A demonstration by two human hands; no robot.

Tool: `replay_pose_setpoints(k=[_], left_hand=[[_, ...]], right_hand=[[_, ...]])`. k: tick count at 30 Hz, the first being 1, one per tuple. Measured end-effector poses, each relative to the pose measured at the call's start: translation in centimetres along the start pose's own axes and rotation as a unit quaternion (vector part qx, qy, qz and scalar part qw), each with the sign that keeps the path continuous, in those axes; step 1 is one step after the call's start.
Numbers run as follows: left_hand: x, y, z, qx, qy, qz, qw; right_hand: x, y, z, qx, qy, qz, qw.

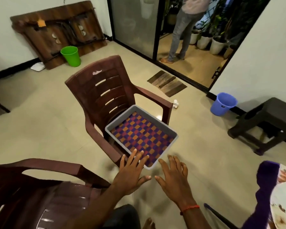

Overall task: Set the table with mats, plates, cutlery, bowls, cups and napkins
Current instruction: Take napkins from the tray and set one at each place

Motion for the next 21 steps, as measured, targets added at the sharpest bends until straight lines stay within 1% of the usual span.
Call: replay_pose_setpoints(k=[1, 4, 6, 10, 16, 21], left_hand=[[0.2, 0.8, 0.2, 0.005, -0.003, -0.005, 1.000], [0.0, 4.2, 1.4, 0.044, -0.031, 0.018, 0.998], [-0.6, 6.2, 2.3, 0.065, -0.043, 0.030, 0.997], [-2.3, 11.3, 4.0, 0.107, -0.110, 0.047, 0.987], [-3.7, 17.3, 6.0, 0.123, -0.121, 0.068, 0.983], [-4.9, 20.9, 7.9, 0.150, -0.137, 0.072, 0.976]], right_hand=[[0.1, 1.2, -0.3, 0.004, -0.001, 0.002, 1.000], [0.2, 5.8, -1.1, 0.037, -0.007, 0.009, 0.999], [0.1, 8.4, -1.5, 0.050, -0.003, 0.031, 0.998], [-0.3, 14.3, -2.6, 0.070, 0.019, 0.060, 0.996], [-1.4, 22.9, -3.2, 0.103, 0.040, 0.089, 0.990], [-2.8, 28.5, -2.8, 0.124, 0.039, 0.140, 0.982]])
Point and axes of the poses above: each hand's wrist, its own y-axis towards the middle knuckle, its own x-axis out of the back of the hand, z = x × y, the point moved 3 cm from there along y, towards the middle knuckle, and after that the axes turned 4 degrees about z, right-handed, at the moved point
